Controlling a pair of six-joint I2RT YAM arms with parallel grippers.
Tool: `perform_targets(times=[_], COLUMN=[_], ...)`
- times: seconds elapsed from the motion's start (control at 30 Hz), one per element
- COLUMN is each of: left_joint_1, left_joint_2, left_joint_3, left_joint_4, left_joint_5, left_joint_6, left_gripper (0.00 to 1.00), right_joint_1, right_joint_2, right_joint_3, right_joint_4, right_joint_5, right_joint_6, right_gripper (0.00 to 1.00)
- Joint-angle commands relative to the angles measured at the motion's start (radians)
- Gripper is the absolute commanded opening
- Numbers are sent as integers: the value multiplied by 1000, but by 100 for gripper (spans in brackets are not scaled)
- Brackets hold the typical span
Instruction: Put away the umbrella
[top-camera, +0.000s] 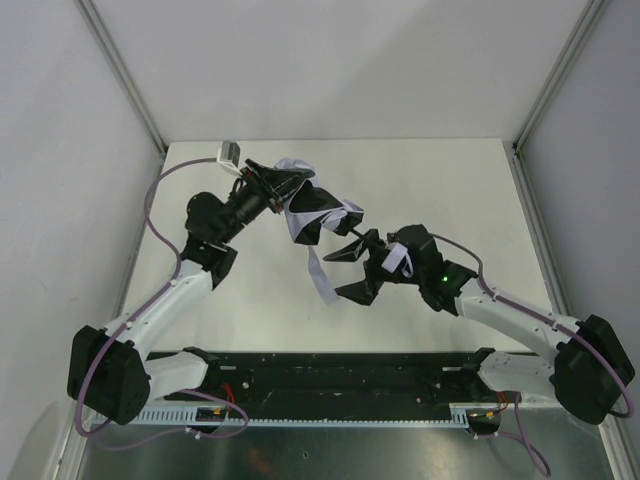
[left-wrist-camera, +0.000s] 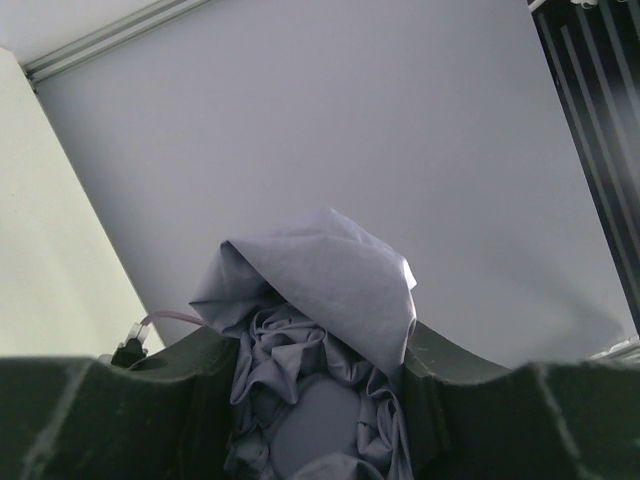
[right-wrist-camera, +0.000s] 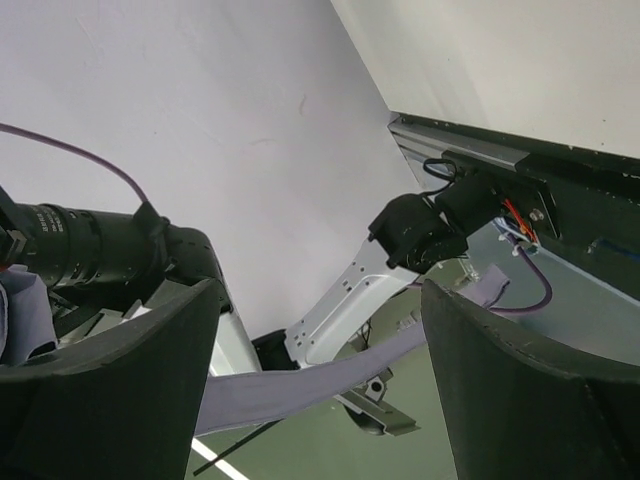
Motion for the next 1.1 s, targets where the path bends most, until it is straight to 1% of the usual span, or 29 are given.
perform_targets(times=[0.0,0.1,0.2,0.33,0.43,0.57,0.77,0.83,0.9,1.07], left_joint_1=[3,1,-4,-7,-10,-16,-30,-38,-46,-69], left_joint_2=[-18,-15,-17,-14,-12,-16,-19,-20,-18,-37], left_joint_3=[76,86,89,89,89,93,93,91,87,51], left_joint_4=[105,106,107,108,108,109,111,111,111,112], left_joint_5=[5,12,8,9,10,7,-5,-9,-9,-22], left_joint_6=[7,4,9,12,10,15,9,4,-12,-39], left_gripper=[0,0,0,0,0,0,0,0,0,0], right_joint_1=[1,-30,-53,-36,-8,64,145,160,165,156], right_joint_2=[-71,-114,-159,-199,-200,-162,-59,-29,-5,9], right_joint_3=[-24,-41,-44,-45,-45,-45,-45,-45,-49,-100], right_joint_4=[-15,-94,-132,-162,-173,-90,87,147,203,377], right_joint_5=[50,53,58,76,94,120,123,141,163,251], right_joint_6=[17,-38,-73,-77,-63,-6,93,100,89,84], right_gripper=[85,88,92,94,96,95,88,87,80,48])
